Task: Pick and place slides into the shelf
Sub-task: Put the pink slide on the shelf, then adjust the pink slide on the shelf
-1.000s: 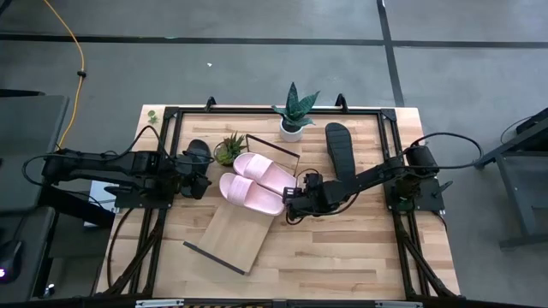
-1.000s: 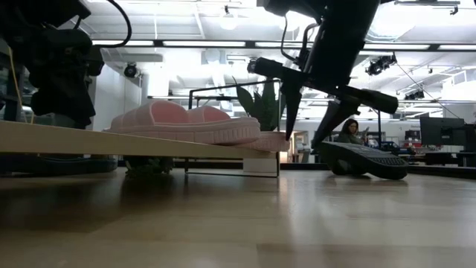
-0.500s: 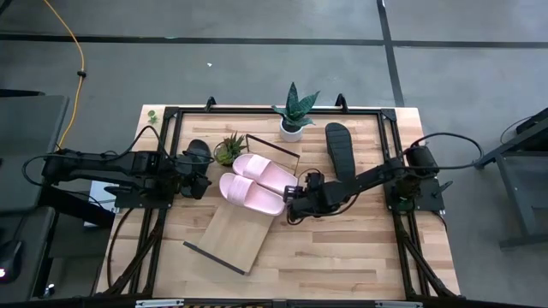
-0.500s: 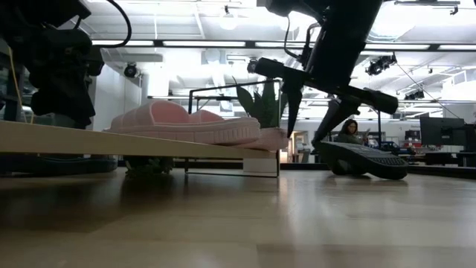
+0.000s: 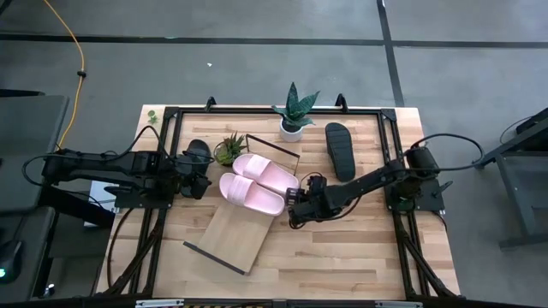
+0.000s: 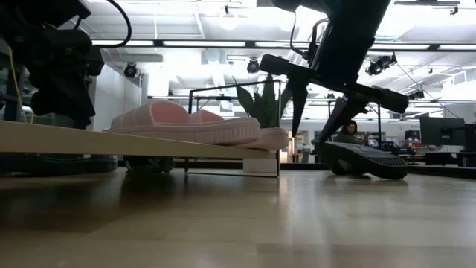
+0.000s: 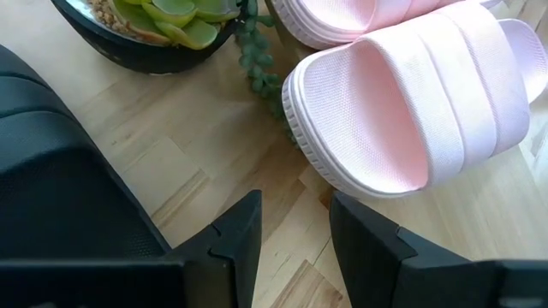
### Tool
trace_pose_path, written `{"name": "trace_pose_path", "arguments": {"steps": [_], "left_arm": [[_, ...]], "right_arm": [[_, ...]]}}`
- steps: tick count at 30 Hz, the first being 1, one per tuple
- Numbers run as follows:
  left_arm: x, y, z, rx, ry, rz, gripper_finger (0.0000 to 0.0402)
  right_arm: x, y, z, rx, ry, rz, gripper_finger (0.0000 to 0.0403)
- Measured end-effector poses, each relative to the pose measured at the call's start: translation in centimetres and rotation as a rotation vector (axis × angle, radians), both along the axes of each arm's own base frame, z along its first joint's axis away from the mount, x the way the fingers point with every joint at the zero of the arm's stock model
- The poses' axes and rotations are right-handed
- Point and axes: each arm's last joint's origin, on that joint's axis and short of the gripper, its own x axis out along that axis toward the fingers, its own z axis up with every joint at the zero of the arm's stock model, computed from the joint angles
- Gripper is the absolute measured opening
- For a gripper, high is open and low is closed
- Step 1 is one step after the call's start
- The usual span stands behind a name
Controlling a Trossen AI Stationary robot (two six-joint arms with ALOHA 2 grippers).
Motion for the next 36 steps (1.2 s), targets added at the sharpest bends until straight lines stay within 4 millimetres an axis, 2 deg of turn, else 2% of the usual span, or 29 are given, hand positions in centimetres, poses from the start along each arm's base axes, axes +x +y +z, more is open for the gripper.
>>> {"name": "trace_pose_path", "arguments": {"steps": [8, 15, 23, 30, 36], "left_arm": [[0.0, 0.0, 0.0, -0.008, -0.002, -0.006, 0.0127], [0.0, 0.0, 0.0, -0.008, -0.002, -0.006, 0.0127], [0.0, -0.1, 0.0, -0.037, -0.006, -0.029, 0.0127], [0.2, -0.1, 0.0, -0.041, -0.016, -0.037, 0.0126], [0.5, -0.1, -0.2, -0.053, 0.006, -0.049, 0.0126]], "right_arm": [[0.6, -1.2, 0.1, -0.026, -0.02, -0.002, 0.0167], [0.6, -1.4, 0.1, -0.033, -0.013, -0.005, 0.0167], [-0.3, 0.1, 0.0, 0.03, 0.039, 0.016, 0.0167], [1.5, 2.3, 0.5, 0.131, -0.147, 0.163, 0.0167], [1.5, 2.2, 0.4, 0.119, -0.146, 0.145, 0.0167]]}}
